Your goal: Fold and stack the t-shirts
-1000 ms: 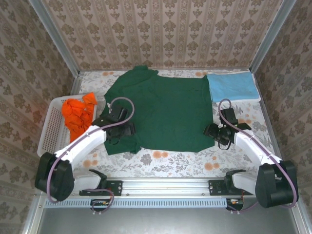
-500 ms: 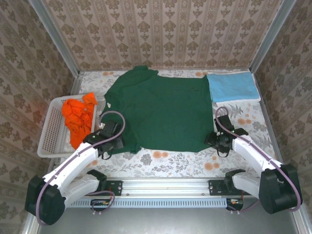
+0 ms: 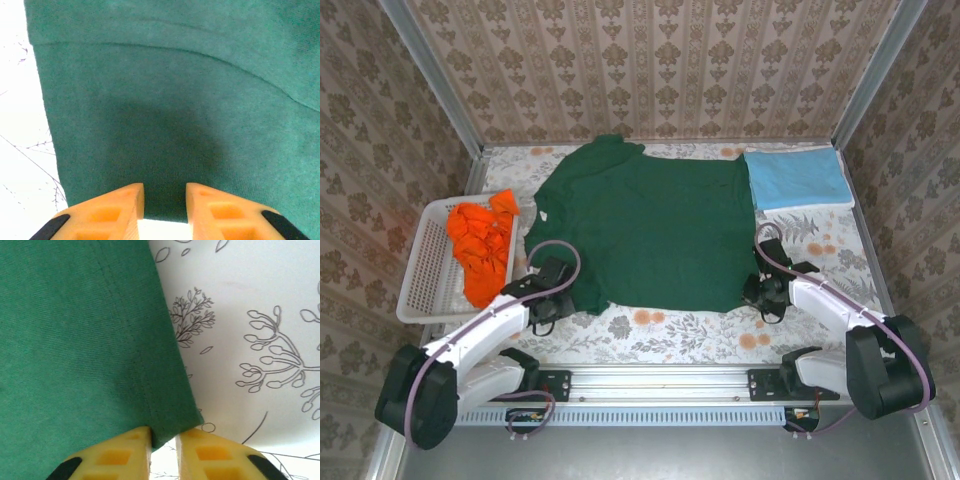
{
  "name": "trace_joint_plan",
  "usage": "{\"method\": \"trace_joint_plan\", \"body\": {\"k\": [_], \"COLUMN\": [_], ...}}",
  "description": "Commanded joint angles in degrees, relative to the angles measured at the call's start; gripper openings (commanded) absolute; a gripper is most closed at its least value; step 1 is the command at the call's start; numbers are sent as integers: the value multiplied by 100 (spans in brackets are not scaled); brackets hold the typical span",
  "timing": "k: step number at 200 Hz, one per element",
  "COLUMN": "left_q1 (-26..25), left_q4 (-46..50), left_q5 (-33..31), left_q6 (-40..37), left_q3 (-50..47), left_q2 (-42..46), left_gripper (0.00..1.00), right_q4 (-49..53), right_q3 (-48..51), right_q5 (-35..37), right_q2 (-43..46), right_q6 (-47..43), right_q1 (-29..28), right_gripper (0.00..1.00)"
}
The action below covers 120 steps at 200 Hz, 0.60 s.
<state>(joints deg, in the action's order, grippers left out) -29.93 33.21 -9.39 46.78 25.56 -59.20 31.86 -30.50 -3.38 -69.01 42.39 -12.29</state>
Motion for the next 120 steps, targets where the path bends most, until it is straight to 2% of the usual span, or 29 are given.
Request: {"method": "trace_joint_plan", "body": {"k": [1, 15, 22, 65, 87, 94, 104, 120], "left_q1": [5, 5, 5, -21, -43, -48, -69, -165], "left_q4": [-283, -212, -125, 508, 902, 1038, 1225, 1268], "left_q5": [-72, -62, -62, -50, -61, -78, -141, -103], "left_q6": [140, 123, 121, 85, 0, -11, 17, 129], "left_q3": [-77, -14, 22, 143, 334, 396, 444, 395], "left_q2": [21, 48, 89, 759, 888, 893, 885, 832], "left_gripper": [13, 0, 0, 0, 0, 7, 27, 40], "right_q4": [-77, -81, -34, 381, 530, 566, 602, 579], "right_q3": [27, 35, 44, 60, -20, -49, -85, -72], "right_q5": [82, 126, 187, 513, 535, 536, 546, 551], "right_q2": [-24, 52, 122, 1039, 1201, 1214, 1215, 1208], "right_q6": [41, 50, 51, 74, 48, 29, 0, -9], "right_q1": [-34, -45, -38, -34, -35, -31, -36, -32], "right_gripper": [8, 2, 0, 0, 0, 0, 0, 0]}}
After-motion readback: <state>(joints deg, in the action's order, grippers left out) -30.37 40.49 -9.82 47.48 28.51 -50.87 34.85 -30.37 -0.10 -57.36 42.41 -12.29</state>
